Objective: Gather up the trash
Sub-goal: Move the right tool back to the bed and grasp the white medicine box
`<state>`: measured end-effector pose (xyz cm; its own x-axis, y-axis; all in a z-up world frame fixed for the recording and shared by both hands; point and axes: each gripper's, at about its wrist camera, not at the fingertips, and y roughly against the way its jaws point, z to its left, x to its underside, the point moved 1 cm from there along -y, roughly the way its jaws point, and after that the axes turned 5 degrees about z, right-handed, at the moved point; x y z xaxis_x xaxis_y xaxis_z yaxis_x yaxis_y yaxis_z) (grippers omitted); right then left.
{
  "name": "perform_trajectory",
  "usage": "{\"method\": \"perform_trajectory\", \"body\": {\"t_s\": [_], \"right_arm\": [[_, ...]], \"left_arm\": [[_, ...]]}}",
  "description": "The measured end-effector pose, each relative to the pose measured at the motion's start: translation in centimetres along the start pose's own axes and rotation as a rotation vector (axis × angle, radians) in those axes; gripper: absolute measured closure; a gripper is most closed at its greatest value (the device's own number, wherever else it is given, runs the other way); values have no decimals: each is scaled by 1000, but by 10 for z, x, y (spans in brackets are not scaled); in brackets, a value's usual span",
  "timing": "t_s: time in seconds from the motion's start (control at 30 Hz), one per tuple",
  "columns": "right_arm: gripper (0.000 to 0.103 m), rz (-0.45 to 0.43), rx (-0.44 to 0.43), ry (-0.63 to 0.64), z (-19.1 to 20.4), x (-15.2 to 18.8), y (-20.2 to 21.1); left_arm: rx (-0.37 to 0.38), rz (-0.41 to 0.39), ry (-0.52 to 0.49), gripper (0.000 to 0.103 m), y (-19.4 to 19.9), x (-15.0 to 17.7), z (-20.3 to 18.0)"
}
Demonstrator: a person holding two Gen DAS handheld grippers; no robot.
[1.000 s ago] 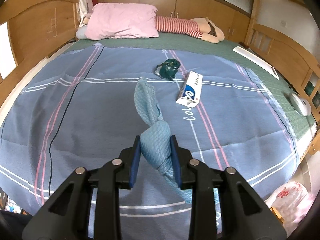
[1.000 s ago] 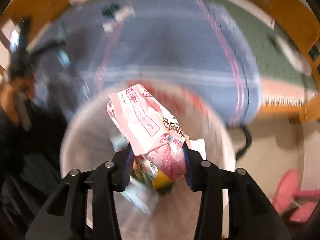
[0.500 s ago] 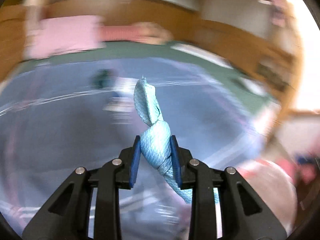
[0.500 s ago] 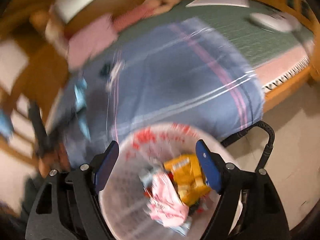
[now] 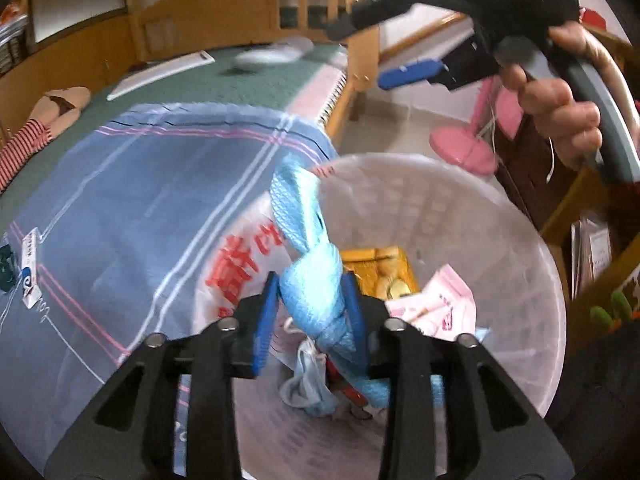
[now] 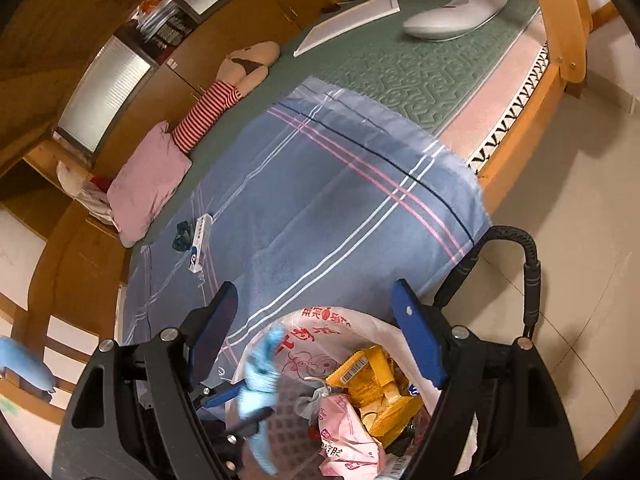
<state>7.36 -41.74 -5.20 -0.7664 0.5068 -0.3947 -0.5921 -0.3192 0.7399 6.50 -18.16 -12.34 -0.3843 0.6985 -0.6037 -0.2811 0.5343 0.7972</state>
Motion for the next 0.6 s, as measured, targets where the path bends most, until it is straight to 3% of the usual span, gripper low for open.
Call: {"method": "perform_trajectory", "body": {"t_s": [0.1,0.2,0.3,0.37,0.4,0.47,0.5,0.6], "right_arm": [[25,17,2,10,4,1,-9],[25,34,-7,7,8,3,-19],[25,42,-9,18,18,1,-26],[25,45,8,57,33,-5,-34],[25,46,7,83,43,-8,-39],[25,65,-3,132,65,-14,-52],[25,77,-4,152,74,-16,-60],[25,134,-23,229,118,-28,-100]], "left_arm": [[-16,-31,10,27,8,2,1],[-49,-115,90,13,28,2,18],[-118,-217,273,13,55,4,57],[-260,-263,469,13,74,14,96],[-351,-264,588,13,84,23,121],[-445,-227,778,19,99,38,165],[-469,-221,908,31,110,48,194],[-532,-223,1154,34,132,71,250]]}}
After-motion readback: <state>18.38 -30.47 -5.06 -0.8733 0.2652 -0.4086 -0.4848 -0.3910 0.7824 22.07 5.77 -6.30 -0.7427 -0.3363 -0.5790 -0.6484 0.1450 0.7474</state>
